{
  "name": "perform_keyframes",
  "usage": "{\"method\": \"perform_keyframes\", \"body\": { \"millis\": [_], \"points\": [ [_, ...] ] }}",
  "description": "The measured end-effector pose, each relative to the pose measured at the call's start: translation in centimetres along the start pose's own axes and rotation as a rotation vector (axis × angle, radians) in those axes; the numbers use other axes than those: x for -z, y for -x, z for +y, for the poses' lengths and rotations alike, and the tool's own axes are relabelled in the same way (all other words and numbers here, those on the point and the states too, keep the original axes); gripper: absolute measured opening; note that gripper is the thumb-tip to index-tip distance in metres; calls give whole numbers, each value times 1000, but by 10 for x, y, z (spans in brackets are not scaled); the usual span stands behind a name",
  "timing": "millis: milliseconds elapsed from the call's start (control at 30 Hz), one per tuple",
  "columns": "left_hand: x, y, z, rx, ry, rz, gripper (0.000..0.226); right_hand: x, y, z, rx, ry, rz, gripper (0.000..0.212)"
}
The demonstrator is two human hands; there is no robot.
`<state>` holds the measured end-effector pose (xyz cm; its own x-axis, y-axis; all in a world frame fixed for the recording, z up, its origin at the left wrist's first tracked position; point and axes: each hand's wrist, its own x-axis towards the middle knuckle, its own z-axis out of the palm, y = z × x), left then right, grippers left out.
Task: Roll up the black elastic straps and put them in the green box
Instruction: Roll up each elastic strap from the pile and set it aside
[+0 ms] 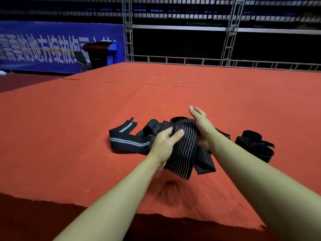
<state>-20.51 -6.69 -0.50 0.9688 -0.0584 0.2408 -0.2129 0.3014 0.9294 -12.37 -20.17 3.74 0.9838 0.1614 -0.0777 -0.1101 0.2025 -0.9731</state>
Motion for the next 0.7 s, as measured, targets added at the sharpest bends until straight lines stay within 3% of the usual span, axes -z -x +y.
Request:
{"method": "perform_keyframes", "body": {
  "millis": [67,200,267,367,433,567,700],
  "points": [
    [8,10,-5,94,-8,-104,13,6,-2,7,-63,-29,45,78],
    [23,24,-11,352,3,-320,24,21,4,14,-77,-51,164,36],
    [28,23,-17,437,-46,-324,45,27,5,21,0,-83,187,32],
    [26,15,-22,542,-42,-183,79,19,14,21,136,3,38,34],
    [19,7,-20,490,56,-70,84,7,26,16,145,114,-138,35],
    [22,-8,-12,273,442,140,74,2,39,11,63,230,-397,40],
    [34,-18,-9,183,388,314,46,13,39,14,40,305,-470,45]
  ]
}}
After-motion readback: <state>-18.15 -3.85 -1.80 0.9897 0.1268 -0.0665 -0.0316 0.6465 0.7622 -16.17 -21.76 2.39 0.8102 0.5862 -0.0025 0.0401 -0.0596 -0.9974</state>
